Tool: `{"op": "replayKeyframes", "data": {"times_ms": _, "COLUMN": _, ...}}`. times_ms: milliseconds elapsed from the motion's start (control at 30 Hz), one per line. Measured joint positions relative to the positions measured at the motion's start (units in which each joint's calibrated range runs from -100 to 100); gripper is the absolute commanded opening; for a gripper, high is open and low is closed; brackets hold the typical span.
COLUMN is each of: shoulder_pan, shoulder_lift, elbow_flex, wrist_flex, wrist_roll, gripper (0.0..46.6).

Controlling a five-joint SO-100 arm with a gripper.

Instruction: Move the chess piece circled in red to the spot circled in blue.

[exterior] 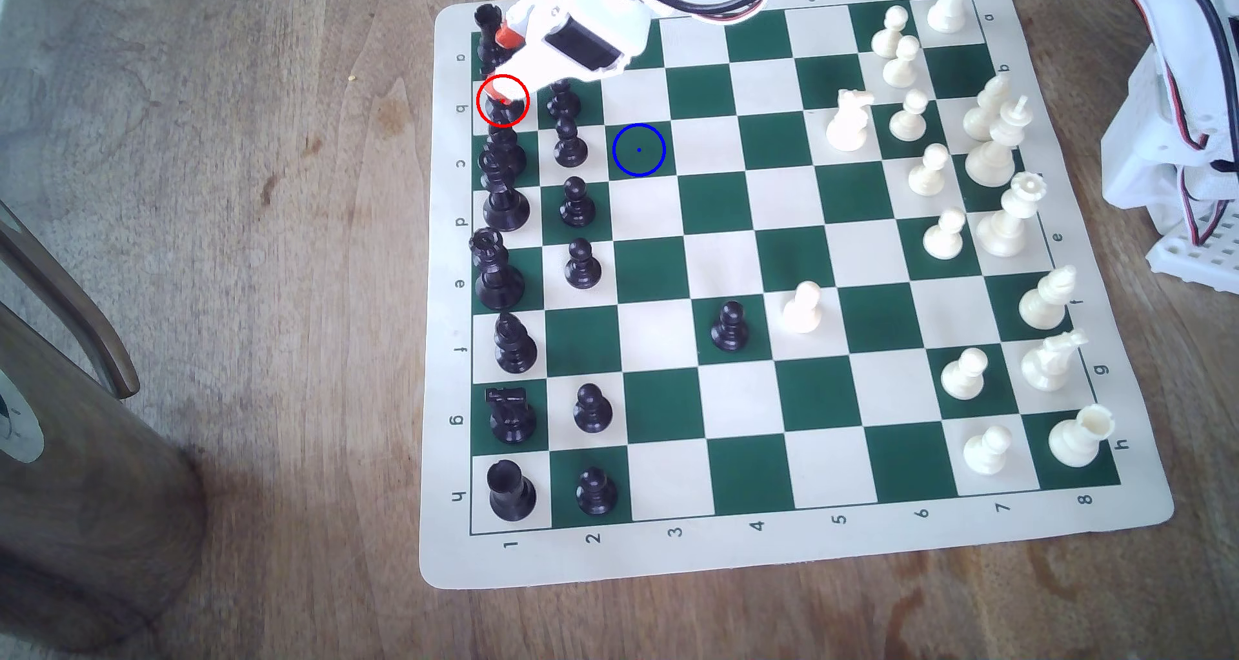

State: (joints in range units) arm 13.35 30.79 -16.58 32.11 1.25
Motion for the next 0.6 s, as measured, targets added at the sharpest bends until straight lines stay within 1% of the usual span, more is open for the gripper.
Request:
{"op": "replayKeyframes", "data": {"times_ms": 133, "shoulder_pan": 0.1, "shoulder_lift": 1.6, "elbow_flex": 0.0, "wrist_flex": -0.4, "wrist_roll": 0.0, "gripper": 15.0}}
{"op": "replayKeyframes", "data": {"times_ms": 233, "shoulder_pan": 0.5, "shoulder_lift": 2.4, "elbow_flex": 0.0, "wrist_flex": -1.0, "wrist_roll": 0.0, "gripper": 13.4}}
{"op": "replayKeyframes", "data": {"times_ms": 400, "shoulder_pan": 0.5, "shoulder_lift": 2.9, "elbow_flex": 0.0, "wrist_flex": -3.1, "wrist_roll": -1.4, "gripper": 13.2}}
{"op": "replayKeyframes", "data": {"times_ms": 500, "shoulder_pan": 0.5, "shoulder_lift": 2.9, "elbow_flex": 0.0, "wrist_flex": -3.9, "wrist_roll": -1.7, "gripper": 10.8}}
{"op": "replayKeyframes", "data": {"times_ms": 600, "shoulder_pan": 0.5, "shoulder_lift": 3.4, "elbow_flex": 0.0, "wrist_flex": -3.9, "wrist_roll": -1.7, "gripper": 10.0}}
